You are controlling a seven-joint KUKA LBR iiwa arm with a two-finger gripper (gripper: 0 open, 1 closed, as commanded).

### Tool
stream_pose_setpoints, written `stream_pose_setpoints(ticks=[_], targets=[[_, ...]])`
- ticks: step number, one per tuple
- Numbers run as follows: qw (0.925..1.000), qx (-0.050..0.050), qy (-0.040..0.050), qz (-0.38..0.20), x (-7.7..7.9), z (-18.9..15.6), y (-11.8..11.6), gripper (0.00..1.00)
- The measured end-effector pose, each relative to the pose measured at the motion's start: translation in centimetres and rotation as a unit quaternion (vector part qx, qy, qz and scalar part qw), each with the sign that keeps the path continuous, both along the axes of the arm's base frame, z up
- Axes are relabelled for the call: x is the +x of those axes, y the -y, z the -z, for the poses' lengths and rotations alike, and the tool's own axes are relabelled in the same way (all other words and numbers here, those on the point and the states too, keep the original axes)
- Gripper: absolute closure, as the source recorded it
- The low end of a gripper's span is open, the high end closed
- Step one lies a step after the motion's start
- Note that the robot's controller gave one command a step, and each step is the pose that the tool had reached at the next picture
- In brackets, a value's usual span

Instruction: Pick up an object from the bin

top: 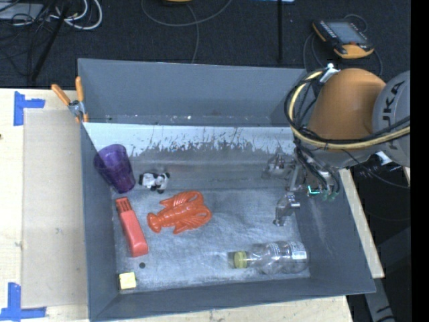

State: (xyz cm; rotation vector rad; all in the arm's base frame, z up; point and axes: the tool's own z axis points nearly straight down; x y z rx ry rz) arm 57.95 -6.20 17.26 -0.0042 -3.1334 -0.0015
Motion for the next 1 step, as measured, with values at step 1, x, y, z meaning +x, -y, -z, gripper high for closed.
stream_pose_setpoints(ticks=[1], targets=[[1.0, 0.0, 0.0035, -0.001, 0.17, -0.4, -0.01, 0.0]])
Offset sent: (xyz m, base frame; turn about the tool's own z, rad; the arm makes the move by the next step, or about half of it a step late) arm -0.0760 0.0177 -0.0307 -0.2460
